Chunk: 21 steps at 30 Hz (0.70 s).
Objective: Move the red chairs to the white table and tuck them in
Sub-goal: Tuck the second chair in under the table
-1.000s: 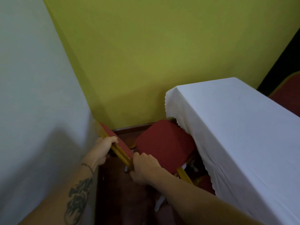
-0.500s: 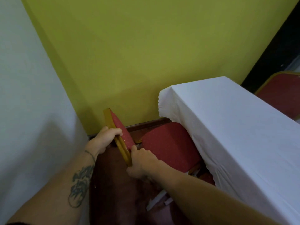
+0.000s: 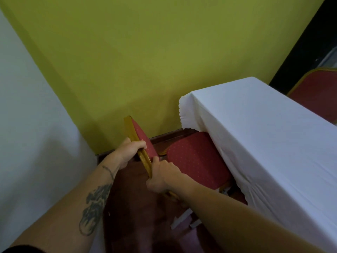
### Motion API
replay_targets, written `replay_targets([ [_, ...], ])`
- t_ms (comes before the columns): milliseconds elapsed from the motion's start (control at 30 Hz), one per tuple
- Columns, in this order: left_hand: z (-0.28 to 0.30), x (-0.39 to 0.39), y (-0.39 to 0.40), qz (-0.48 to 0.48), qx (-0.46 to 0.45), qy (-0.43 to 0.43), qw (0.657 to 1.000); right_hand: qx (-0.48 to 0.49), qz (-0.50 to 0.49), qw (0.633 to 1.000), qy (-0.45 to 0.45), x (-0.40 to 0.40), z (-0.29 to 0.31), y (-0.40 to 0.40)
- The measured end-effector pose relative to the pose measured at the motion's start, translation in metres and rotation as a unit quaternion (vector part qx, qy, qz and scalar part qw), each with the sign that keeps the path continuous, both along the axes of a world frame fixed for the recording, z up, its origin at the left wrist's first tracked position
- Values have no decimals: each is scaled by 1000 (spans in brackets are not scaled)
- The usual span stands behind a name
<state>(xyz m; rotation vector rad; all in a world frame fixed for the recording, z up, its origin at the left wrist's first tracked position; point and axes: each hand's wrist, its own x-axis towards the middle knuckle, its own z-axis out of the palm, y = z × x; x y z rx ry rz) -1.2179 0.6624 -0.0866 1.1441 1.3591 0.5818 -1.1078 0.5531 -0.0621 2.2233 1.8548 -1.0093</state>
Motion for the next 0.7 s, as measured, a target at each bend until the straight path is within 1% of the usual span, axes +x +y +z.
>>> replay_targets([
  [233, -5, -14, 18, -39, -25, -5, 999, 10, 15, 999, 28, -1, -6, 11],
  [367, -10, -24, 43, -28, -22, 12, 999, 25, 23, 999, 32, -9, -4, 29],
  [433, -5, -20, 43, -17, -22, 18, 999, 27, 30, 999, 33, -8, -5, 34],
  [533, 2, -12, 37, -5, -24, 6, 1000, 6, 22, 998, 51, 2, -7, 35],
  [600, 1, -4, 31, -1, -3, 5, 1000, -12, 8, 998, 63, 6, -9, 34],
  [700, -8, 4, 26, 22, 61, 25, 998, -17, 3, 998, 62, 6, -11, 32],
])
